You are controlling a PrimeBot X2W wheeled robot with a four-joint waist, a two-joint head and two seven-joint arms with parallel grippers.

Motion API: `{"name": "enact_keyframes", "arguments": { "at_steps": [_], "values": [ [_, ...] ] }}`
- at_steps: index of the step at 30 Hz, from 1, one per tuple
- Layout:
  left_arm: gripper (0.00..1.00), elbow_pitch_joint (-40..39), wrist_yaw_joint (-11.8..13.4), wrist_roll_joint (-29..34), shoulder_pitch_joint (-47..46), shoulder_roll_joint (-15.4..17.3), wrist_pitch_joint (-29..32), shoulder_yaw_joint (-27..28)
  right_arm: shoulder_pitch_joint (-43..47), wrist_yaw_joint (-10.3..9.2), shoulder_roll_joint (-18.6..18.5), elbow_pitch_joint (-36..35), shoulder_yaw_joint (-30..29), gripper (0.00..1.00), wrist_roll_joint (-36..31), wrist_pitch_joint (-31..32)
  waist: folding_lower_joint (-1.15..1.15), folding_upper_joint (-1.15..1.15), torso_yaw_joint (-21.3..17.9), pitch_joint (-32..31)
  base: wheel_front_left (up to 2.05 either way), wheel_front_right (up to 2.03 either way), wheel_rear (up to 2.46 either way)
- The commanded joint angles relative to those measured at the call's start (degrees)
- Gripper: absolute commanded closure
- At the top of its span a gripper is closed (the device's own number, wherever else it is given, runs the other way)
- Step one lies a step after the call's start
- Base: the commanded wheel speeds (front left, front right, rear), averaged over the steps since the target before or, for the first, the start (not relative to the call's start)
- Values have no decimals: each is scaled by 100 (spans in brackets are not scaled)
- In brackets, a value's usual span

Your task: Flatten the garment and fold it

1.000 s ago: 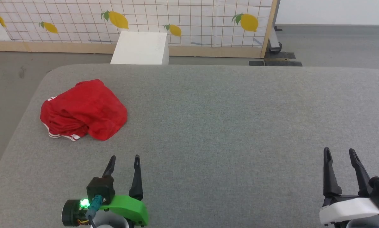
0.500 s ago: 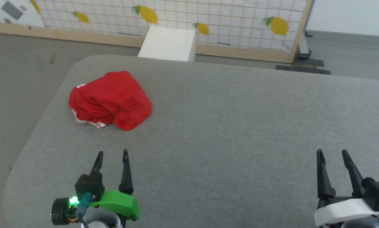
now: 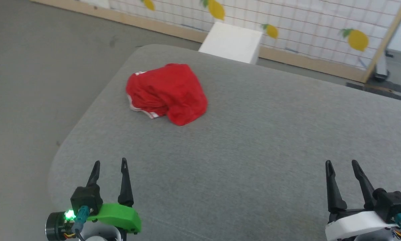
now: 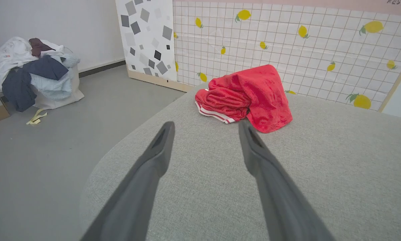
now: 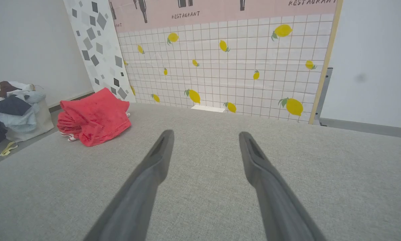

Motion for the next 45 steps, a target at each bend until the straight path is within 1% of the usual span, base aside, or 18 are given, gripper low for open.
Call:
{"name": "enact_keyframes", "arguments": {
  "at_steps": [1,7,12,17,25,31,35,39,41,45],
  "values": [
    [0,-21,21,-41,76,34,-27,-5,-2,-9,5,13,10,0,-16,-29,0,0,435,-6,0,0,0],
    [0,-48,33,-62,113,58,-21,-31,-2,-9,5,30,77,0,0,-29,0,0,773,14,0,0,0],
    [0,-55,49,-93,144,75,-21,-35,-14,-9,5,67,164,0,21,-29,0,0,902,10,0,0,0],
    [0,-62,70,-119,173,72,-21,-51,-1,-9,5,99,203,0,36,-29,0,0,936,5,0,0,0],
    [0,-68,93,-189,80,32,-23,-77,-46,-9,5,91,230,0,-5,-29,0,0,849,80,0,0,0],
    [0,-82,-95,-383,-362,27,-25,-35,-99,-9,5,50,218,0,-105,-29,0,0,765,219,0,0,0],
    [0,-10,-301,-487,-1005,108,-26,-14,-202,-9,5,-39,199,0,-259,10,0,0,657,442,0,0,0],
    [0,253,-485,-652,-1836,219,43,80,-366,-9,5,-202,170,0,-402,101,0,0,452,796,0,0,0],
    [0,448,-592,-779,-2270,264,171,124,-441,-9,5,-285,154,0,-463,143,0,0,334,975,0,0,0],
    [0,931,-815,-1105,-3164,415,635,253,-575,-9,5,-474,123,0,-579,228,0,0,32,1412,0,0,0]
  ]
}}
